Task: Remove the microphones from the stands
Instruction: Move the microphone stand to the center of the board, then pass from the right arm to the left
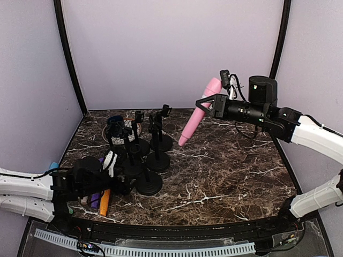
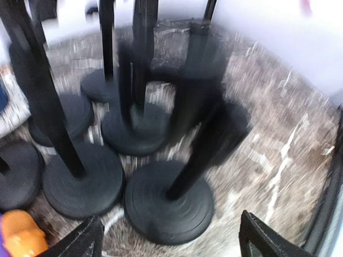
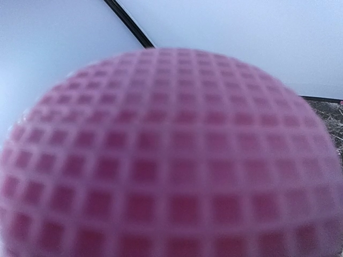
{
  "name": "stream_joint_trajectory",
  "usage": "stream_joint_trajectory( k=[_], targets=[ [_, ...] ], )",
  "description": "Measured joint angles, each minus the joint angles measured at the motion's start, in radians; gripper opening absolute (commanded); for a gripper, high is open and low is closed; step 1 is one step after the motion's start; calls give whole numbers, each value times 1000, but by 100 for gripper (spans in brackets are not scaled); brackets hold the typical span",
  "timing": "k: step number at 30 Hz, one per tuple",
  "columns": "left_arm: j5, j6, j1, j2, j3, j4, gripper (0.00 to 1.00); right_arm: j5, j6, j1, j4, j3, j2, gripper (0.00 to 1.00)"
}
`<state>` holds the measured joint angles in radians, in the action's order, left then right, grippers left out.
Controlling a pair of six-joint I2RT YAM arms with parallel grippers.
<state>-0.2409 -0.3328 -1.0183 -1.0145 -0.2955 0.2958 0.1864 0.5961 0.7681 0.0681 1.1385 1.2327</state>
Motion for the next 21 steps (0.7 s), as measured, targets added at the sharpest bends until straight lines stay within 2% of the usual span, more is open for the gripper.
stream_joint_trajectory(
  k=[4,7,11,14,21],
  targets=[
    [-12,39,12,240,-134,-213,93,24,-16,15,-2,6,3,24],
    [6,51,36,296,-294,-357,92,44,-34,40,-19,17,13,24],
    [94,39,51,219,-499,-470,90,68,-67,90,-32,56,47,24],
    [210,17,50,123,-605,-468,90,88,-90,131,-49,88,80,25],
    [453,-16,50,-70,-705,-426,89,138,-116,188,-97,138,140,25]
  ],
)
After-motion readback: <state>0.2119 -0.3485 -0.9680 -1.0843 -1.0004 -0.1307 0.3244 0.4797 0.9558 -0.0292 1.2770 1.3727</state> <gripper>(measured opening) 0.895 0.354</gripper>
